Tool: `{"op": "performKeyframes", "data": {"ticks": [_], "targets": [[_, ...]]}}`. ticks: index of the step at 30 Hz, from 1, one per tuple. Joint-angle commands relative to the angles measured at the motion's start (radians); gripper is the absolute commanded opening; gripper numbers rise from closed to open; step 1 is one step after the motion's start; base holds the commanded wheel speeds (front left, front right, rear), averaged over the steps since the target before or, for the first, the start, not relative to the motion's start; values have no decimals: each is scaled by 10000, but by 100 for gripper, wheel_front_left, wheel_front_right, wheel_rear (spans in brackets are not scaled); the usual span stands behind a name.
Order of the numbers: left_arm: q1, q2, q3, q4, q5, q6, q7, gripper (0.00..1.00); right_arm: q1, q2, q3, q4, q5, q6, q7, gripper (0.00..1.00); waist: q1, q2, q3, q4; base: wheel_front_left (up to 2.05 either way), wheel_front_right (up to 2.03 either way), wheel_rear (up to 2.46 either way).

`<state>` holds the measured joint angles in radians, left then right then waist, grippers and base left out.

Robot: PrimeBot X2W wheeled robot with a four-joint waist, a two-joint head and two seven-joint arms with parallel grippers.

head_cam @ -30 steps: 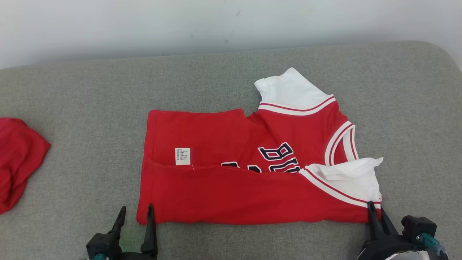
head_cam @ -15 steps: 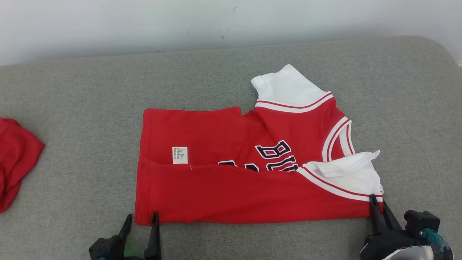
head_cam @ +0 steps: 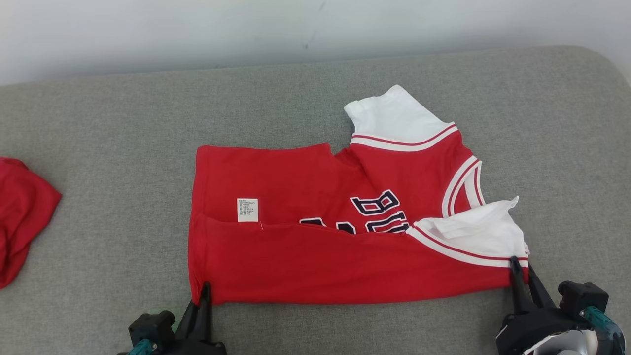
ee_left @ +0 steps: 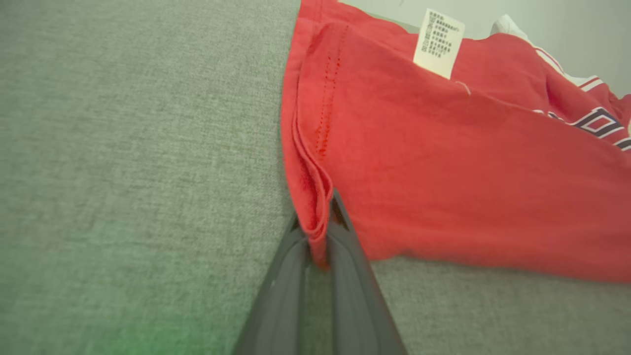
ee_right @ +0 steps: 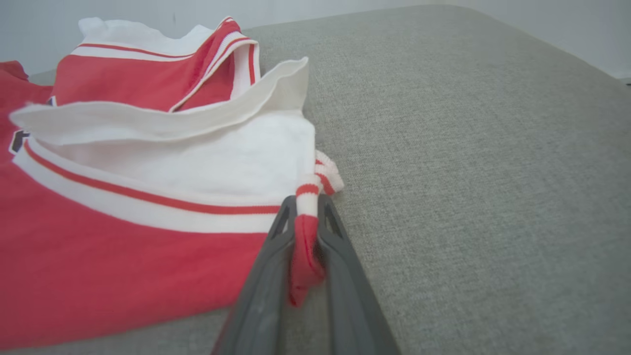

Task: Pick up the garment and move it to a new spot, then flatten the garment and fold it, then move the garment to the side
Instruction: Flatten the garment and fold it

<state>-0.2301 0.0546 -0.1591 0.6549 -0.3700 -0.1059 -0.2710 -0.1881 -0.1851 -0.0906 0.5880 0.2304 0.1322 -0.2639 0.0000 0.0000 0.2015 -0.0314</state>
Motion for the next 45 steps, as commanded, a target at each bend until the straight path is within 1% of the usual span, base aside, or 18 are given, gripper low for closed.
{"op": "performKeyframes", "data": {"ticks": [1, 6, 11, 14, 17, 22, 26, 31, 34, 35, 36, 37, 43, 45], "targets": [[226, -68, -57, 1, -24, -57, 116, 0, -22, -20, -37, -85, 37, -31, -2, 0, 0, 0, -72, 41, 0, 0, 0], [286, -51, 215, -683, 129, -82, 73, 0, -159, -29, -144, -231, 115, -31, -2, 0, 0, 0, -286, 94, 0, 0, 0], [302, -32, 571, -1505, 418, -148, 55, 0, -601, -316, -101, -197, 155, -31, -2, 0, 0, 0, -752, 142, 0, 0, 0], [373, -28, 700, -1653, 558, -146, 53, 0, -848, -502, -59, -41, 128, -31, -2, 0, 0, 0, -1145, 168, 0, 0, 0], [595, -22, 735, -1509, 530, -176, 55, 0, -938, -600, 25, 209, 92, -31, -2, 0, 0, 0, -1520, 192, 0, 0, 0], [1177, -17, 633, -1213, 307, -178, 53, 0, -399, -556, 145, 663, 211, -31, -4, 0, 0, 0, -2007, 283, 0, 0, 0], [1718, -8, 616, -975, 165, -53, 53, 0, 244, -441, 200, 817, 301, -31, -4, 0, 0, 0, -2180, 342, 0, 0, 0], [2213, -6, 596, -643, 147, 47, 53, 0, 1230, -259, 123, 670, 518, -31, -4, 0, 0, 0, -2245, 384, 0, 0, 0], [2343, -11, 591, -539, 124, 112, 53, 0, 1521, -184, 193, 591, 530, -31, -4, 0, 0, 0, -2234, 332, 0, 0, 0], [2361, -9, 615, -504, 97, 139, 53, 20, 1556, -154, 160, 517, 513, -31, -5, 0, 0, 0, -2226, 307, 0, 0, 0], [2360, -8, 639, -487, 103, 182, 53, 45, 1591, -118, 123, 482, 487, -31, -5, 24, 0, 0, -2218, 287, 0, 0, 0], [2351, -6, 660, -472, 141, 239, 53, 100, 1610, -74, 90, 473, 478, -31, -4, 100, 0, 0, -2206, 262, 0, 0, 0], [2040, -26, 764, -760, 563, 425, 53, 100, 1301, 1, -116, -207, 71, -29, -2, 100, 0, 0, -2052, 202, 0, 0, 0], [1872, -31, 857, -850, 662, 414, 53, 100, 1148, 75, -189, -413, -33, -29, -2, 100, 0, 0, -1939, 196, 0, 0, 0]]}}
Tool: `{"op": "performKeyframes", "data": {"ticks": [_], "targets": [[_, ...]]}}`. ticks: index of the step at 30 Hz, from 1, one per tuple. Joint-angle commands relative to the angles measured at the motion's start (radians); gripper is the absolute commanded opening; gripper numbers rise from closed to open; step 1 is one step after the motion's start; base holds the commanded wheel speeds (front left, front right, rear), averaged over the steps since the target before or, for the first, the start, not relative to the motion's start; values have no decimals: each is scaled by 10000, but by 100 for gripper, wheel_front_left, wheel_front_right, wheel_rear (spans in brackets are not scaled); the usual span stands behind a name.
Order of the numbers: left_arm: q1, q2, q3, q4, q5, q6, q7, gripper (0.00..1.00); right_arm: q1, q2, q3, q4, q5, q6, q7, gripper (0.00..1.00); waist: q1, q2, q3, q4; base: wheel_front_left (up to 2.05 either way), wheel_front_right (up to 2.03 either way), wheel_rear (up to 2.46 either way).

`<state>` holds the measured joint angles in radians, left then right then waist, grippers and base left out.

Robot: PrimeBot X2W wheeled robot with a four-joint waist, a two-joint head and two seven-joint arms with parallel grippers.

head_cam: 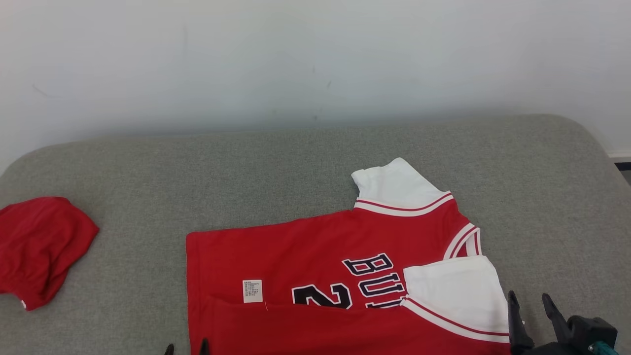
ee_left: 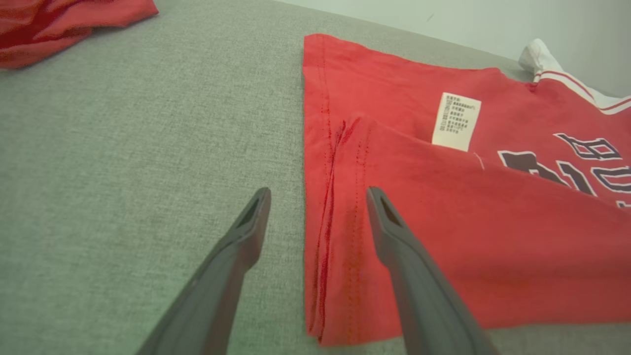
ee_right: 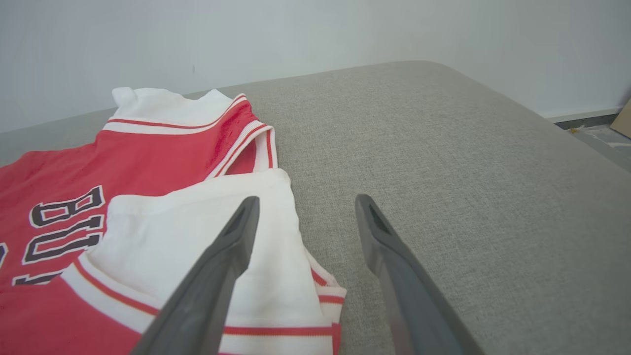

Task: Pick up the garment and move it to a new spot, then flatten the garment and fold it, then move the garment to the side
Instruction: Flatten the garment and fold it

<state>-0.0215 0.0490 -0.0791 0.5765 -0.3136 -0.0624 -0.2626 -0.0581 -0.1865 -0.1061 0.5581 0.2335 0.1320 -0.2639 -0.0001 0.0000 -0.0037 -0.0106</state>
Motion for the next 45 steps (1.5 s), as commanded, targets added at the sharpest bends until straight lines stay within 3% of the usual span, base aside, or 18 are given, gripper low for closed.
{"op": "performKeyframes", "data": {"ticks": [1, 13, 32, 45], "targets": [[-348, 19, 96, -114, 227, -29, -31, 100, -255, 113, -41, -192, -135, -27, -2, 100, 1, 0, 172, -6, 0, 0, 0], [-2624, 108, 736, 624, 889, -97, -29, 100, -1724, 442, 250, -411, -477, -27, -2, 100, 1, 0, 1215, -29, 0, 0, 0], [-6086, 277, 571, 4109, 1027, -279, -28, 100, -2910, 507, 702, -218, -455, -27, -2, 100, 1, 0, 2139, -7, 0, 0, 0], [-7500, 324, 389, 5803, 675, -438, 994, 100, -4135, -41, 1668, 585, -260, -27, 19, 100, 1, 0, 2482, 7, 0, 0, 0]]}}
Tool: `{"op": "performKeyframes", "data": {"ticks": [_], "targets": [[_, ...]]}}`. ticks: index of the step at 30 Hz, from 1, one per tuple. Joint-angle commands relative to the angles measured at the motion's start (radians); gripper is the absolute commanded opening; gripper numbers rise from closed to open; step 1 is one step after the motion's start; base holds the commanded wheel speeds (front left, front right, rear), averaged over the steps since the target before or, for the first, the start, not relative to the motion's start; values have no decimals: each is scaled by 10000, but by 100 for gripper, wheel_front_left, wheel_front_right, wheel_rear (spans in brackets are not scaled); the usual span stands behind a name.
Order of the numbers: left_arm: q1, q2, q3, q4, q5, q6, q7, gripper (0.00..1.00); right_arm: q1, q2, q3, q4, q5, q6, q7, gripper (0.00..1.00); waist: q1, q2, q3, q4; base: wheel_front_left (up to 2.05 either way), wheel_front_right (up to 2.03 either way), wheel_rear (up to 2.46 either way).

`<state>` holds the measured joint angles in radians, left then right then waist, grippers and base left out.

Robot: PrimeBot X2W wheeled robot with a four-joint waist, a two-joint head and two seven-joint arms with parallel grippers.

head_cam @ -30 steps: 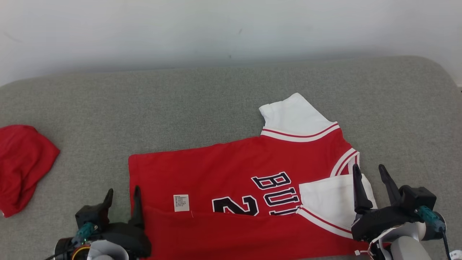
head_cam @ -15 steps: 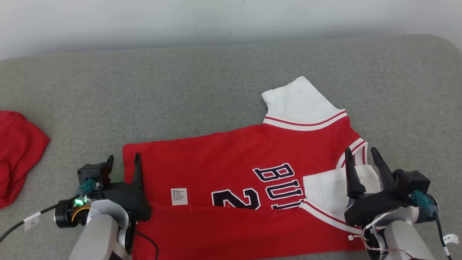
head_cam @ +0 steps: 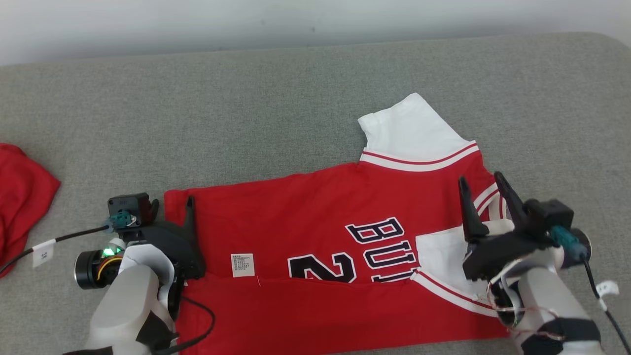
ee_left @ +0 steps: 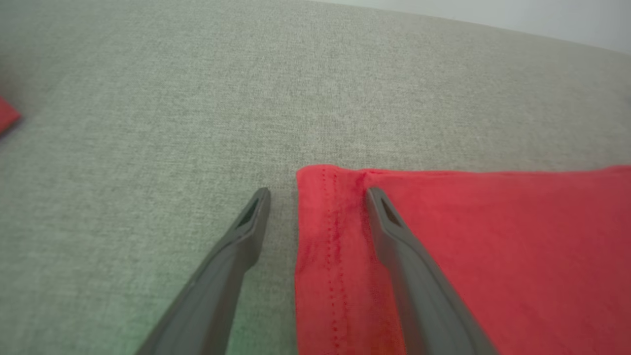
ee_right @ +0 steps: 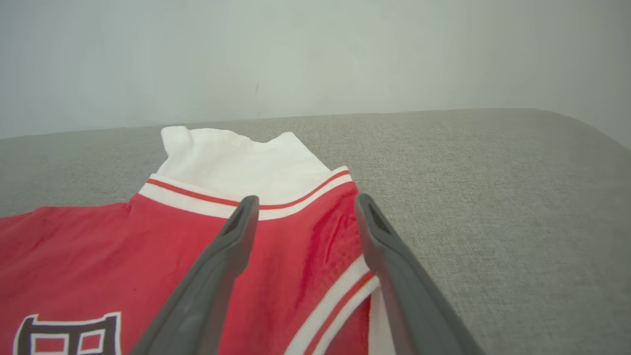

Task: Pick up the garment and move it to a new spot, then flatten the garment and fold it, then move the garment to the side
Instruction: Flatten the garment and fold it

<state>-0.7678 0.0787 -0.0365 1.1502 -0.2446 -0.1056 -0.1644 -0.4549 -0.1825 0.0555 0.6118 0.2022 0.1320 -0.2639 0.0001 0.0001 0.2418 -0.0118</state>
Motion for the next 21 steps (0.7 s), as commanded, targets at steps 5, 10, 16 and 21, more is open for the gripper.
{"op": "performKeyframes", "data": {"ticks": [5, 10, 16, 21], "targets": [[-275, 7, -139, 259, -7, -20, -28, 33, -1175, -483, 531, 711, 220, -27, 761, 100, -1, -1, 150, 102, 0, 0, 0], [-491, -61, -395, 376, 52, -61, -115, 0, -2679, -1073, 1443, 1457, 408, -27, 2271, 100, -1, -1, 388, 306, 0, 0, 0], [-784, -214, -838, 317, 52, -158, -328, 0, -4465, -1488, 2144, 2363, 967, -27, 3966, 100, -1, -1, 721, 756, 0, 0, 0], [-993, -251, -1282, 196, -170, -212, -454, 0, -5525, -1792, 2489, 3118, 1397, -27, 5049, 100, -1, -1, 1039, 1206, 0, 0, 0]]}}
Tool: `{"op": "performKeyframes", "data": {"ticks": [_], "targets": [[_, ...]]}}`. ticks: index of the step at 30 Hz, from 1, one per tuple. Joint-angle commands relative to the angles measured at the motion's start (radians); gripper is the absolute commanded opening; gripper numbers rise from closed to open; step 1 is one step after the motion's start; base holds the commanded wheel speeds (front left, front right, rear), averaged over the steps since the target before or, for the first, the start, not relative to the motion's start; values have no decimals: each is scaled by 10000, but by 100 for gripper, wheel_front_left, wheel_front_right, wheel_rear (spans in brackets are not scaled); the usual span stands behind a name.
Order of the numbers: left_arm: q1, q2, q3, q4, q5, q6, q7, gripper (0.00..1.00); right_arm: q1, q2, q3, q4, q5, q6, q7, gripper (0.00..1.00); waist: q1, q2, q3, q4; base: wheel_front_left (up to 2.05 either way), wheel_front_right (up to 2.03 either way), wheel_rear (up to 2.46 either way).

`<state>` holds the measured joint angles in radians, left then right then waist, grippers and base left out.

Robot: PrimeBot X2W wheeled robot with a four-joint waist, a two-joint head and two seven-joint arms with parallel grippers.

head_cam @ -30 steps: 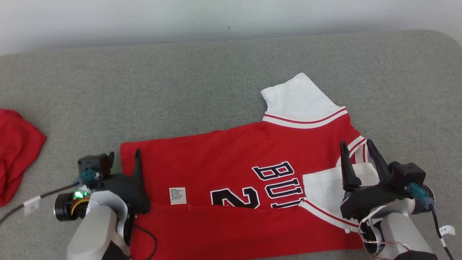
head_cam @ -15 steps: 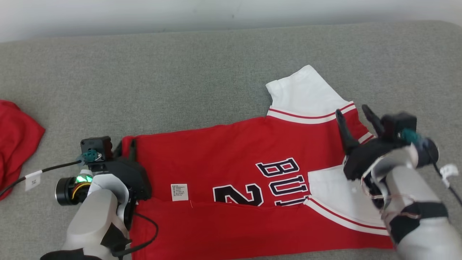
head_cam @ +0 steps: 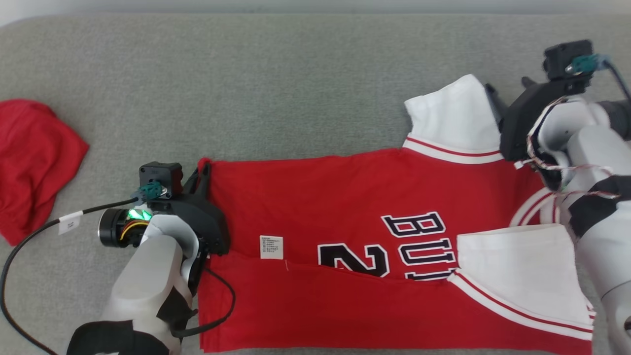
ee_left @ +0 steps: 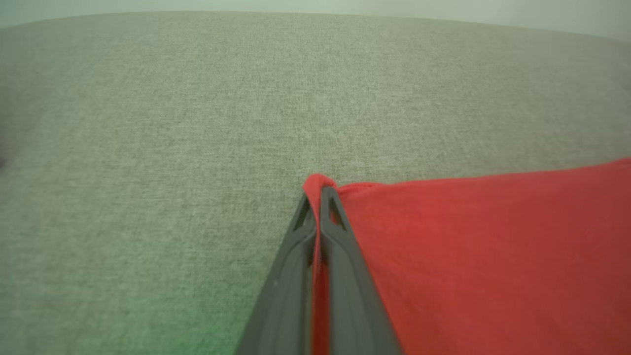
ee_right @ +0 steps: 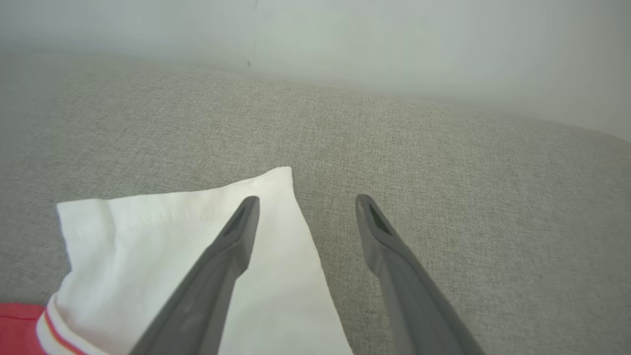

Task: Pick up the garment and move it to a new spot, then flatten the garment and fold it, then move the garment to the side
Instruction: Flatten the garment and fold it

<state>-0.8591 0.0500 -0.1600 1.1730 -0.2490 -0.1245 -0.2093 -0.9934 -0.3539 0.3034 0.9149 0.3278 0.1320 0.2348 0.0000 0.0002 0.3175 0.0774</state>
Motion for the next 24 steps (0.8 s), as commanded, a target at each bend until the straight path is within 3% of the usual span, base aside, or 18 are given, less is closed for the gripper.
{"op": "performKeyframes", "data": {"ticks": [1, 11, 20, 21, 22, 23, 24], "targets": [[-99, 31, -209, -112, -259, -40, -45, 0, -310, -116, -1, 238, 239, -27, 189, 100, 0, -2, 358, 403, 0, 0, 0], [-173, 3, -2083, -1200, -1791, -36, -119, 0, -1322, -434, 539, 1196, 302, -27, 869, 100, 0, -2, 995, 1070, 0, 0, 0], [-129, -5, -3428, -1755, -2960, 465, -177, 0, -1802, -386, 626, 1983, 99, -26, 817, 100, 0, -2, 1359, 1368, 0, 0, 0], [-127, -5, -3497, -1761, -3059, 504, -199, 0, -1816, -343, 666, 2023, 97, -26, 843, 80, 0, -2, 1379, 1364, 0, 0, 0], [-132, -6, -3559, -1761, -3139, 556, -208, 0, -1854, -306, 697, 2070, 106, -26, 856, 33, 0, -2, 1399, 1351, 0, 0, 0], [-144, -9, -3614, -1738, -3216, 599, -239, 0, -1892, -286, 722, 2109, 119, -28, 838, 2, 0, -2, 1408, 1334, 0, 0, 0], [-156, -9, -3659, -1713, -3305, 634, -241, 0, -1912, -306, 744, 2133, 117, -28, 765, 0, 0, -2, 1403, 1314, 0, 0, 0]]}}
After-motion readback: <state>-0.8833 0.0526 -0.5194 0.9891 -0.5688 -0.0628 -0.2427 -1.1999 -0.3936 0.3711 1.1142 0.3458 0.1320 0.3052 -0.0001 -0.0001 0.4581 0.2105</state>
